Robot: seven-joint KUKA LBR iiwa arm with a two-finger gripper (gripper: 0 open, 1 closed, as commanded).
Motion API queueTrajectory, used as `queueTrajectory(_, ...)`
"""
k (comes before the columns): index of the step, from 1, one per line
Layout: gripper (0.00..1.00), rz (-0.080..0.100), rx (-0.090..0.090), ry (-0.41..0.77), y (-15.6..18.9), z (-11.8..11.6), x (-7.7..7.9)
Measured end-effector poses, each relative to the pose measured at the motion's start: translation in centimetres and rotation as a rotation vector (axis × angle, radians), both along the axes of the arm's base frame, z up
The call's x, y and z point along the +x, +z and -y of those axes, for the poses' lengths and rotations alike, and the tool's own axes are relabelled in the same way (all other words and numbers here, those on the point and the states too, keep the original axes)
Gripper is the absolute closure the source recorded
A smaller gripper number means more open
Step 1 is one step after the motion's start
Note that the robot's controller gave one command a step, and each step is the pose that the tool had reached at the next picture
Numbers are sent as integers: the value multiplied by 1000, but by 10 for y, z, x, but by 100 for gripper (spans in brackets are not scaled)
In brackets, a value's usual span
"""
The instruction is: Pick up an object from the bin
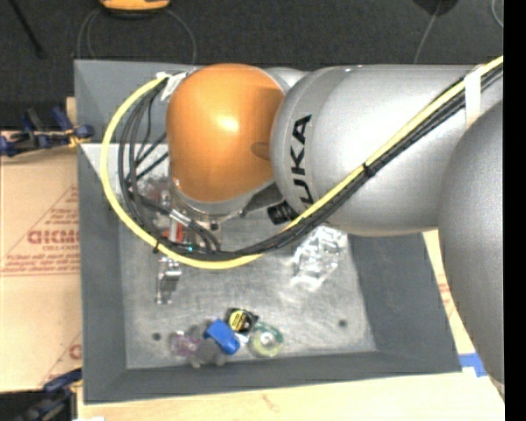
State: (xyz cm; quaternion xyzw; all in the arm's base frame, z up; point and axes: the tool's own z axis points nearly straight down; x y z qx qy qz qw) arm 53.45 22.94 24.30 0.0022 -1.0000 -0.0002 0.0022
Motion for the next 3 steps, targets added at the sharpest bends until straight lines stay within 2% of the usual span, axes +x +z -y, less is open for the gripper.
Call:
queueTrajectory(1, 0, 1, -5, 66, -66, 107, -4)
queueTrajectory(2, 0, 40, 4, 359, -167, 142, -54)
queueTrajectory(3, 100, 23, 3, 356, -167, 142, -58)
